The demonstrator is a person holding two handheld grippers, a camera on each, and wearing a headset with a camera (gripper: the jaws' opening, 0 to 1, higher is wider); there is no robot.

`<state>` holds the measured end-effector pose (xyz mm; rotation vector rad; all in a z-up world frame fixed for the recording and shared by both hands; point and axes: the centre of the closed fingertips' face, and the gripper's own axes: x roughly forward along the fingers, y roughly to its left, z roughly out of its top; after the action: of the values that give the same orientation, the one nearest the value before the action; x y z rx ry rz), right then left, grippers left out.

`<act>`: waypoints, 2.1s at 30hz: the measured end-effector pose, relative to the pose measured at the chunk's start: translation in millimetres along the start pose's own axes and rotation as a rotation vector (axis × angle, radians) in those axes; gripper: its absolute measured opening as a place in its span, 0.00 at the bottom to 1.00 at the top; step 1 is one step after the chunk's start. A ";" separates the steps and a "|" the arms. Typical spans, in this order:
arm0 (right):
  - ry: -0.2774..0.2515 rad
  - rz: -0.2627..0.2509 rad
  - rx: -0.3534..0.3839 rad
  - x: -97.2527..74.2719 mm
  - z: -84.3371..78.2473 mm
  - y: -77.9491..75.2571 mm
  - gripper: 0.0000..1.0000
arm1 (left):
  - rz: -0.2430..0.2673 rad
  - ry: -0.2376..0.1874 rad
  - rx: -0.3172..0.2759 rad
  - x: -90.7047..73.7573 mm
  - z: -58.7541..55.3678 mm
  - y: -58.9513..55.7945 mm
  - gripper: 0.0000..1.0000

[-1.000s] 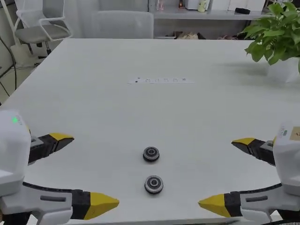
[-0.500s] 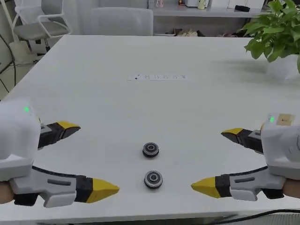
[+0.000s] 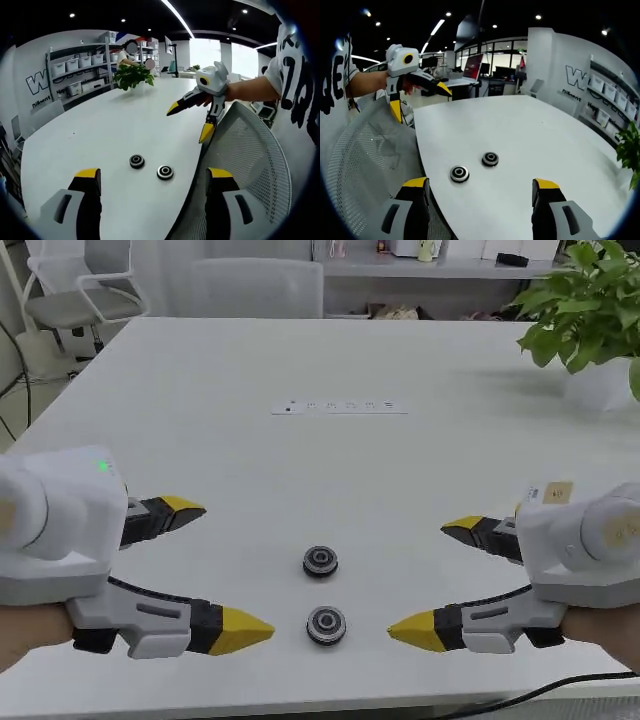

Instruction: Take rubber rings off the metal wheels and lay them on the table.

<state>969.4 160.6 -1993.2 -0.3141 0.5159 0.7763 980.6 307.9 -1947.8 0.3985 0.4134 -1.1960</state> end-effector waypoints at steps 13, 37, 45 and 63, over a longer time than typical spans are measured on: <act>-0.015 0.054 0.038 15.0 2.0 -4.5 0.79 | -0.048 0.042 0.032 16.8 -10.6 8.0 0.80; 0.022 0.159 0.033 43.0 -11.7 9.7 0.65 | -0.146 0.059 0.000 48.3 -15.4 2.9 0.66; 0.035 0.183 0.040 50.3 -17.3 11.5 0.60 | -0.168 0.104 0.013 62.6 -26.1 1.0 0.62; 0.049 0.259 -0.018 65.1 -29.5 21.2 0.44 | -0.244 0.143 0.052 88.2 -33.9 -8.7 0.51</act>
<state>983.4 199.5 -2055.2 -0.2864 0.6030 1.0264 996.4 251.4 -2022.3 0.4909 0.5676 -1.4221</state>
